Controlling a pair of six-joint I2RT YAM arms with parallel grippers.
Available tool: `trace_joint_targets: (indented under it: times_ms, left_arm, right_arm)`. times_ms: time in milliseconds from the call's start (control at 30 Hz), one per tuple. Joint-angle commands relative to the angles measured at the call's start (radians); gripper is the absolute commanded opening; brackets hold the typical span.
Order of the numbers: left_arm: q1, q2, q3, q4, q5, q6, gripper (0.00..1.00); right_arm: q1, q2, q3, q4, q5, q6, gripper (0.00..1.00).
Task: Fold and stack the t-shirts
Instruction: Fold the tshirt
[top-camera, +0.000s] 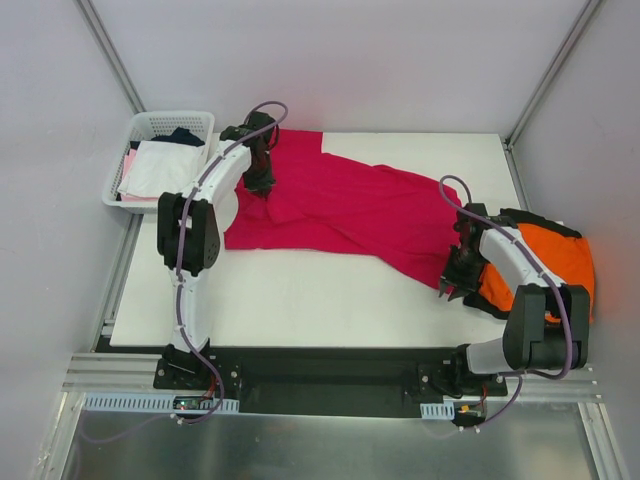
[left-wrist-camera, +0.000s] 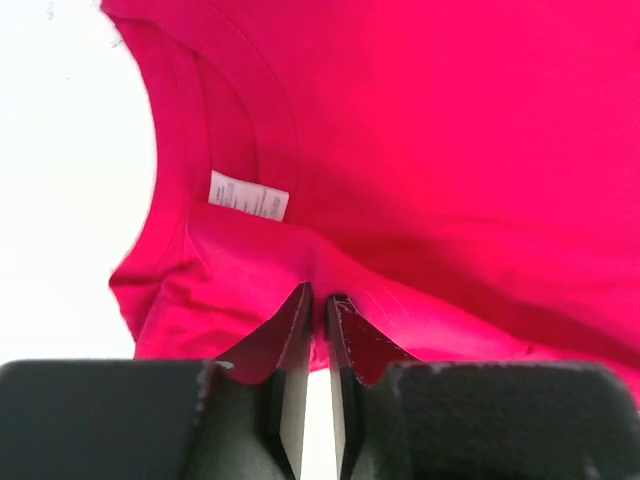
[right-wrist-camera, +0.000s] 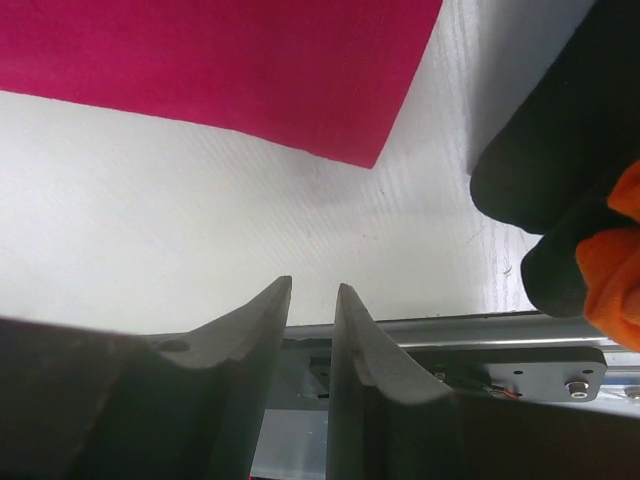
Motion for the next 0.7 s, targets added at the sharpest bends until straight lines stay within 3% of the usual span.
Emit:
trace_joint_targets:
  times_ms: [0,33,200,300,567,667]
  left_arm:
    - [0.008,0.076,0.064,-0.023,0.089,0.047,0.14]
    - [0.008,0.084,0.068,-0.023,0.108,0.048,0.17]
    - [0.008,0.099,0.036,-0.023,0.157,0.051,0.54]
    - [0.01,0.078,-0.01,-0.023,0.161,0.047,0.64]
    - [0.008,-0.029,-0.088,0.015,0.172,0.019,0.67]
    - [0.005,-0.086,-0.181,0.055,0.235,-0.024,0.61]
  right_arm:
    - [-0.003,0.008,0.038,-0.01,-0.017,0.018,0.29]
    - [-0.005,0.01,0.046,-0.015,-0.015,0.017,0.29]
    - [-0.003,0.017,0.058,-0.025,-0.014,0.012,0.29]
    - [-0.005,0.02,0.058,-0.027,-0.014,0.009,0.28]
    - [0.004,0.031,0.064,-0.016,-0.024,0.009,0.29]
    - [0.006,0.028,0.063,-0.012,-0.023,0.014,0.28]
